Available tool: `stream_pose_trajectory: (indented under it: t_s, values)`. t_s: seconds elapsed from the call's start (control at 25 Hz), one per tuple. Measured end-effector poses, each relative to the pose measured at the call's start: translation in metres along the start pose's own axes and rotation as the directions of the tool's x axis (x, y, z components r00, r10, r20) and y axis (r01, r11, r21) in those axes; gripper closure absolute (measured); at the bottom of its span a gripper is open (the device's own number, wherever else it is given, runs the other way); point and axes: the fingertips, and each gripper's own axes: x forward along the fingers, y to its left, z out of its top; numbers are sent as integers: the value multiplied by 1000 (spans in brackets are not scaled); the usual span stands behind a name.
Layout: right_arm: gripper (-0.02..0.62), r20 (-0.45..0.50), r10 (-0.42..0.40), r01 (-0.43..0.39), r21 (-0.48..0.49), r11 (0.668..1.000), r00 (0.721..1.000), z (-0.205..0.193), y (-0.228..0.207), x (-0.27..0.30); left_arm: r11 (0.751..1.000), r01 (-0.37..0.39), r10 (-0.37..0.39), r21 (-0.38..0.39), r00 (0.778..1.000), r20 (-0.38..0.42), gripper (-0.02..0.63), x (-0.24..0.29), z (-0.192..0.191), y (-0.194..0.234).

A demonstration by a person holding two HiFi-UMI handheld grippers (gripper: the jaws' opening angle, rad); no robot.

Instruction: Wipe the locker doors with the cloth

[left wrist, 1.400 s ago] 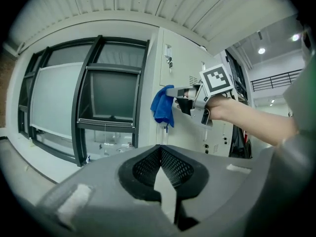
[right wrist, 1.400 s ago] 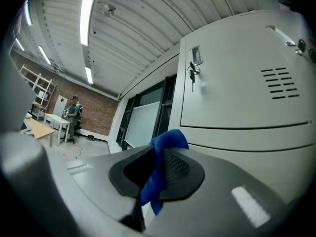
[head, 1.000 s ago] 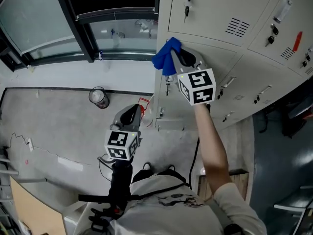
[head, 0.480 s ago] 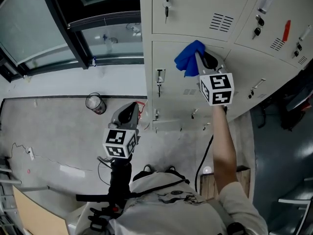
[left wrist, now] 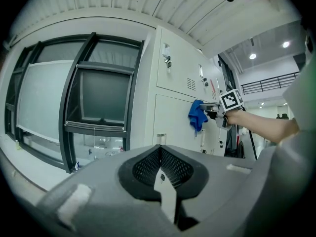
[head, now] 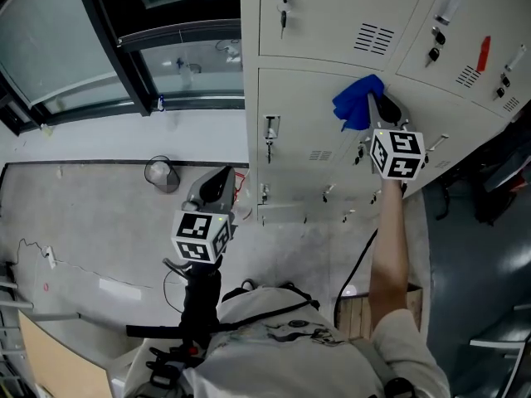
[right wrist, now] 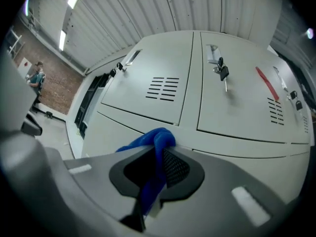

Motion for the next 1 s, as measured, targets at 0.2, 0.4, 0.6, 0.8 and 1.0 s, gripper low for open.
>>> stream_pose_trajectory:
  t_s: [0.2, 0.4, 0.6, 0.8, 1.0]
  values:
    - [558, 93, 128, -135, 65, 989, 987, 23, 55, -7, 1000, 7, -7, 7, 1000, 15, 606, 0, 8, -2]
    - [558, 131, 292, -307, 114, 945, 947, 25, 149, 4, 1000, -5, 5, 9, 1000, 16, 606, -4, 7, 0]
    - [557, 64, 417, -421, 99, 901, 907, -4, 220, 37, 999, -35, 35, 15, 999, 20, 606, -16, 8, 7]
    - [558, 8, 384, -382, 114, 917, 923, -22, 221, 62, 997, -72, 72, 4, 997, 14, 606, -29, 4, 17]
    - [558, -7, 322, -321, 70, 945, 947, -27, 191, 56, 995, -104, 104, -4, 994, 13, 606, -35, 3, 27]
